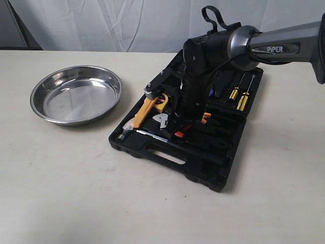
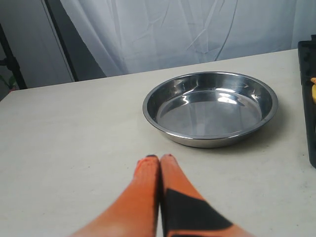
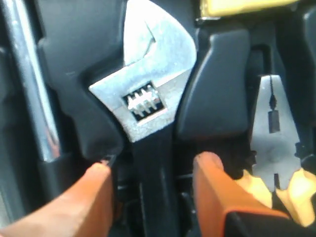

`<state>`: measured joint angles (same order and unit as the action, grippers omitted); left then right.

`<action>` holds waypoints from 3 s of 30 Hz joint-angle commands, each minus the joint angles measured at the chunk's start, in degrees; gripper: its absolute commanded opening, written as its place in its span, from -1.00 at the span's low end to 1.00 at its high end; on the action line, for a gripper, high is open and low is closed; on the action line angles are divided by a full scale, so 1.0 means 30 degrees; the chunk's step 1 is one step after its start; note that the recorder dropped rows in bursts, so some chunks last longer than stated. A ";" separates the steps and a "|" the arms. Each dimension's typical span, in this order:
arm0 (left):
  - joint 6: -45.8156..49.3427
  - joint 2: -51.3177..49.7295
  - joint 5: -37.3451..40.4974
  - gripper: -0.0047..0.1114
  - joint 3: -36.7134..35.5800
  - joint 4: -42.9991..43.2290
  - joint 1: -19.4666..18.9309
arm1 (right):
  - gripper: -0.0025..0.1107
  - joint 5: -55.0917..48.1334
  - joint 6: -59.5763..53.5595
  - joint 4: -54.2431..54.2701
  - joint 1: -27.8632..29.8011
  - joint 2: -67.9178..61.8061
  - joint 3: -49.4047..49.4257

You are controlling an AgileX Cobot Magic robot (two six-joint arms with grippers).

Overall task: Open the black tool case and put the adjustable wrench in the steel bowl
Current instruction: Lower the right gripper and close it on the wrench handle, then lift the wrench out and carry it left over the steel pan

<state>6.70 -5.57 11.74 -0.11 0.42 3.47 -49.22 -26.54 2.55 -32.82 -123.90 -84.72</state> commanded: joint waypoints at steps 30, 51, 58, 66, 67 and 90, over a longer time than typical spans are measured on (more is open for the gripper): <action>-0.0071 0.0074 -0.0194 -0.91 0.0037 -0.0035 0.0037 | -0.96 -0.0688 -0.0582 -0.0155 0.0052 -0.0611 0.0519; -0.0071 0.0074 -0.0194 -0.91 0.0037 -0.0035 0.0037 | -0.96 -0.0677 0.0064 -0.0277 0.0052 0.2202 0.0519; -0.0071 0.0074 -0.0194 -0.91 0.0037 -0.0035 0.0037 | -0.96 -0.0947 0.0064 -0.0359 0.0052 0.3117 0.0519; -0.0071 0.0074 -0.0194 -0.91 0.0037 -0.0035 0.0037 | -0.96 0.0329 0.0064 -0.0188 -0.0048 0.3158 0.0110; -0.0071 0.0074 -0.0194 -0.91 0.0037 -0.0035 0.0037 | -0.96 0.0585 0.0064 -0.0180 -0.0149 0.3158 -0.0150; -0.0071 0.0074 -0.0194 -0.91 0.0037 -0.0035 0.0037 | -0.97 0.5736 -0.2988 0.6053 -0.3416 -0.5079 -1.4250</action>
<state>6.70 -5.57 11.74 -0.11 0.42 3.47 -37.39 -33.94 16.97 -42.69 -137.58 -124.96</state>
